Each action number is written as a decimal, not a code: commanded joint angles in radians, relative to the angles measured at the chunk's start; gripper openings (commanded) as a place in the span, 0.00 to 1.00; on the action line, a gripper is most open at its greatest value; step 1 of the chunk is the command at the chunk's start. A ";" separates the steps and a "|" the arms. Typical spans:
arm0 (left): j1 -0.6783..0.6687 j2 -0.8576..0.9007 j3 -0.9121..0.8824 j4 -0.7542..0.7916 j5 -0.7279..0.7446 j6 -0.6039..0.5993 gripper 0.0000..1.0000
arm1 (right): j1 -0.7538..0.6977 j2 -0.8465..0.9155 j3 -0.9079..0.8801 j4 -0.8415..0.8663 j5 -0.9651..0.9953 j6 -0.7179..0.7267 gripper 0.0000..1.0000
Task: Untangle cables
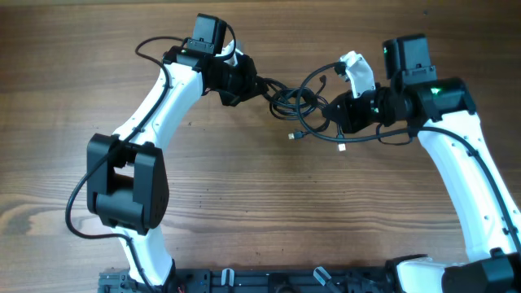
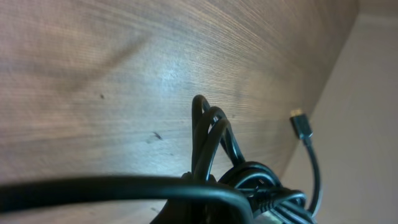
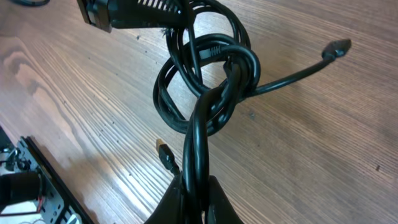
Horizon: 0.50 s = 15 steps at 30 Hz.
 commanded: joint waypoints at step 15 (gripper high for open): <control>-0.024 -0.130 0.014 -0.041 -0.158 0.246 0.65 | -0.026 0.160 0.030 0.108 -0.192 0.486 0.04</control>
